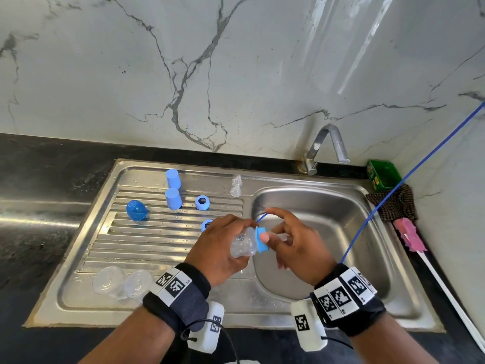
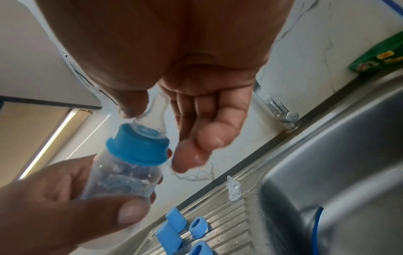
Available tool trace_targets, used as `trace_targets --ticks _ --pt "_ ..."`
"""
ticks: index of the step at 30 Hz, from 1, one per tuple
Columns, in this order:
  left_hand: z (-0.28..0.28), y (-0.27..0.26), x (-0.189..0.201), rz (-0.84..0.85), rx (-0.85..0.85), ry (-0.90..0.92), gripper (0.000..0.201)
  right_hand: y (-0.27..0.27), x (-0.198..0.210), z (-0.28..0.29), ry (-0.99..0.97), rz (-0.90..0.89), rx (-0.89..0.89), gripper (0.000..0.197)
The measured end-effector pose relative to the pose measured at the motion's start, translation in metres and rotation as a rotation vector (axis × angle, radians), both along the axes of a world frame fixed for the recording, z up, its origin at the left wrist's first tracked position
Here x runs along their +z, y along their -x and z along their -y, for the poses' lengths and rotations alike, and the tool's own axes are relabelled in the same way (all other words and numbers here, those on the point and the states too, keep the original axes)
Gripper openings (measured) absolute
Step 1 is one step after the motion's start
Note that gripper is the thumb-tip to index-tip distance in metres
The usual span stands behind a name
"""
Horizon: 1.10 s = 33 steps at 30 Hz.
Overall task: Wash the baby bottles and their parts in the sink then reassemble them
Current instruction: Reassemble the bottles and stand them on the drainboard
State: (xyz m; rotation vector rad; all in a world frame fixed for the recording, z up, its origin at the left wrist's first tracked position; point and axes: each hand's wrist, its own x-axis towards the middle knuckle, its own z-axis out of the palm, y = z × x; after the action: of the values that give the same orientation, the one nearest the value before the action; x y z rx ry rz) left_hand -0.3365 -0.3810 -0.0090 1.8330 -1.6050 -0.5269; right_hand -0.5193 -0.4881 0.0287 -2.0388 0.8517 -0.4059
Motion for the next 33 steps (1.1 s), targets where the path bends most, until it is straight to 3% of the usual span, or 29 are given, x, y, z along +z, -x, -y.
trace_targets --ticks 5,10,13,16,21,25,28,31,33 --pt "0.002 0.002 0.0 -0.036 0.015 0.001 0.06 0.003 -0.001 0.003 0.174 0.003 0.079 0.07" --pt "0.001 0.002 -0.003 -0.057 -0.008 -0.019 0.061 0.0 -0.004 0.004 0.142 -0.118 0.056 0.067" --pt "0.0 0.0 -0.001 -0.118 -0.005 -0.019 0.059 0.002 -0.01 0.001 0.24 -0.04 0.096 0.061" --pt "-0.001 0.003 0.002 -0.171 -0.034 -0.06 0.056 0.004 -0.014 -0.002 0.255 0.034 0.01 0.052" --pt "0.002 0.01 0.001 0.101 -0.056 -0.012 0.058 -0.006 -0.011 -0.01 -0.171 0.044 -0.151 0.05" --pt "0.003 0.014 0.011 0.317 -0.057 0.109 0.068 -0.012 -0.019 -0.01 -0.503 0.228 -0.4 0.032" --pt "0.005 0.026 0.019 0.382 -0.047 0.214 0.072 -0.013 -0.03 -0.012 -0.517 0.218 -0.483 0.036" --pt "0.009 0.015 0.013 0.281 0.015 0.098 0.072 -0.01 -0.023 -0.009 -0.471 0.316 -0.446 0.037" --pt "0.009 0.003 0.005 0.203 0.032 0.028 0.067 -0.007 -0.014 -0.006 -0.393 0.377 -0.325 0.032"
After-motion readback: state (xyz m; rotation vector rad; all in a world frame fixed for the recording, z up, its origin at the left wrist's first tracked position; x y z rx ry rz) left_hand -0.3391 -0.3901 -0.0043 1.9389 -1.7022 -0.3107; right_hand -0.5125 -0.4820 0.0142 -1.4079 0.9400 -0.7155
